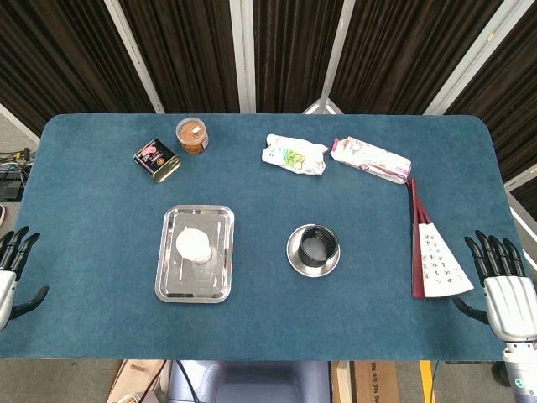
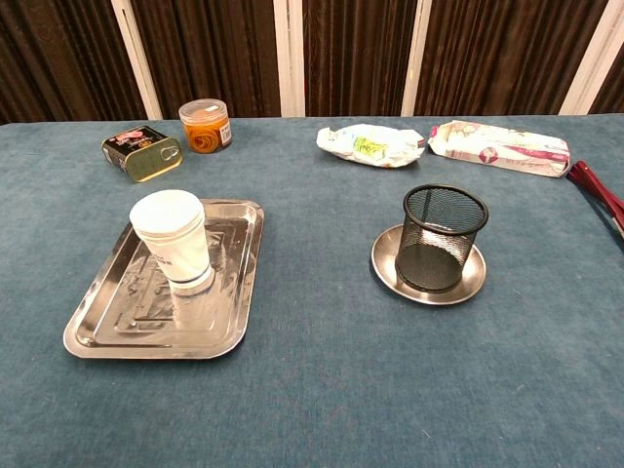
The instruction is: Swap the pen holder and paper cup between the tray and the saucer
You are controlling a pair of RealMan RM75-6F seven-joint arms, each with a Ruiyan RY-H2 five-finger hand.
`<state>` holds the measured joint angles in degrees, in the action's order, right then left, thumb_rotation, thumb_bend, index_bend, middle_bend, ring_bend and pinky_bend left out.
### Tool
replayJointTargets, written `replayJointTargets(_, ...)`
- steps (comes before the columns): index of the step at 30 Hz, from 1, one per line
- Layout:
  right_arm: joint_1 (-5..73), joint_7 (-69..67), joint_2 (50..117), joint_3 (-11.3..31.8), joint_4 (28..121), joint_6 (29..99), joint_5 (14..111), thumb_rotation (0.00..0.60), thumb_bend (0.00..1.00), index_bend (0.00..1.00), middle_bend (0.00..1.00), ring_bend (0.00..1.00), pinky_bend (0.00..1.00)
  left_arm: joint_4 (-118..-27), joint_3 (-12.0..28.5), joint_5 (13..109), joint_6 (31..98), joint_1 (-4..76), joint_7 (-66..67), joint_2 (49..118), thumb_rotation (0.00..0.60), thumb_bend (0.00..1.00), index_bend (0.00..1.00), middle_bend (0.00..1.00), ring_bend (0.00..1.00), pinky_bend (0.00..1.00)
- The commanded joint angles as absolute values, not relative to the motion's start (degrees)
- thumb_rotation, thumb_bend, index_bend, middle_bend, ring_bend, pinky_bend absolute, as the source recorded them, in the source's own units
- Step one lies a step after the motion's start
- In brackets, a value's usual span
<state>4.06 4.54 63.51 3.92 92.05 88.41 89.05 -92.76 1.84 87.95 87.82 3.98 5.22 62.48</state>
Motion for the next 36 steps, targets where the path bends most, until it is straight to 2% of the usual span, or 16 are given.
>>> replayJointTargets(1, 4.0, 5.2, 63.6, 4.0, 92.3, 88.1, 88.5, 0.6, 0.0, 0.0, 0.0, 0.0, 0.0, -92.8, 1.6, 88.1, 87.4, 4.1, 5.7, 62.6, 0.6, 0.37, 0.04, 0.0, 0.0, 0.17)
replayJointTargets(26, 3.9, 2.7, 61.7, 2.4, 95.0, 86.2, 89.2, 0.6, 0.0, 0.0, 0.0, 0.0, 0.0, -94.0, 0.5, 89.5, 87.1, 3.9, 7.0, 62.8, 0.6, 0.37, 0.04, 0.0, 0.0, 0.17)
replayJointTargets(31, 6.1, 3.6, 61.1, 1.7, 97.5, 82.1, 90.4, 0.6, 0.0, 0.0, 0.0, 0.0, 0.0, -94.0, 0.5, 89.6, 87.3, 3.9, 6.3, 62.5, 0.6, 0.37, 0.04, 0.0, 0.0, 0.17)
replayJointTargets(36, 12.0, 6.7, 59.1, 4.5, 104.0, 74.3, 88.2, 0.6, 0.0, 0.0, 0.0, 0.0, 0.0, -93.8, 0.9, 88.8, 87.0, 4.0, 6.4, 62.7, 0.6, 0.37, 0.04, 0.0, 0.0, 0.17)
